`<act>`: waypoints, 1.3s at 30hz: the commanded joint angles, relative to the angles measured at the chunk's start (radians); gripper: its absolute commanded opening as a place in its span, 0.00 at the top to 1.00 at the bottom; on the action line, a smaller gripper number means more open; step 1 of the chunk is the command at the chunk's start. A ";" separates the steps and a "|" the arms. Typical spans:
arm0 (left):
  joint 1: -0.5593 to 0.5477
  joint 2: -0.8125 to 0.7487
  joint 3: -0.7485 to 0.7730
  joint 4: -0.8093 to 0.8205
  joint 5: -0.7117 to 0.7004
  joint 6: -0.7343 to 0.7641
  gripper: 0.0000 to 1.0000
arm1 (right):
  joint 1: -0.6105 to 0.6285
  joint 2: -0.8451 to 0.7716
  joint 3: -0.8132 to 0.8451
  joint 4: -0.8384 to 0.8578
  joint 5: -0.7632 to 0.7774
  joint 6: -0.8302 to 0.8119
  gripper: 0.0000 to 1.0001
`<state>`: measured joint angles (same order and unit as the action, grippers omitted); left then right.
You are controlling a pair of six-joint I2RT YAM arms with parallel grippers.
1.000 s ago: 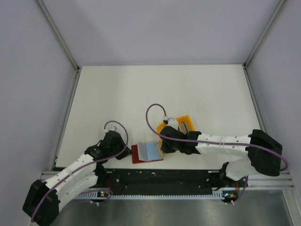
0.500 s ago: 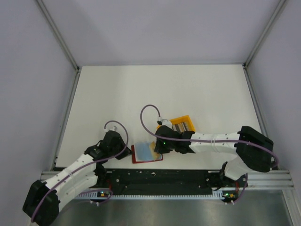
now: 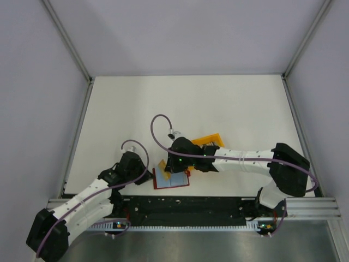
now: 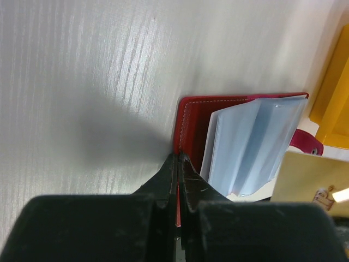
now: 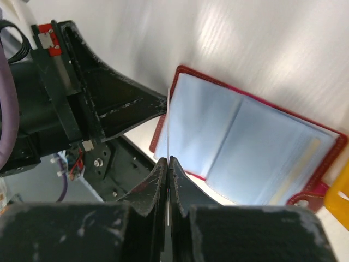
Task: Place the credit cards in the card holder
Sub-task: Insert the credit card into the card holder.
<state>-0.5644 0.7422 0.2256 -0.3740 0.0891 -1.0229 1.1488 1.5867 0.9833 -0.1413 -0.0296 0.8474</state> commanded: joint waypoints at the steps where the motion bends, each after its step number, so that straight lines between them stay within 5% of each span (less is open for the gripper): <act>1: 0.000 -0.012 -0.015 0.012 -0.009 0.001 1.00 | -0.011 -0.115 -0.026 -0.064 0.152 -0.022 1.00; 13: 0.000 -0.015 -0.009 0.009 -0.009 0.007 1.00 | -0.047 -0.222 -0.228 -0.116 0.254 0.045 1.00; 39: -0.002 -0.006 -0.009 0.021 -0.008 0.003 1.00 | -0.015 -0.099 -0.226 -0.009 0.182 0.075 1.00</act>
<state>-0.5644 0.7357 0.2234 -0.3744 0.0891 -1.0225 1.1141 1.4460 0.7334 -0.1638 0.1741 0.9211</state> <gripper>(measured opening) 0.007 0.005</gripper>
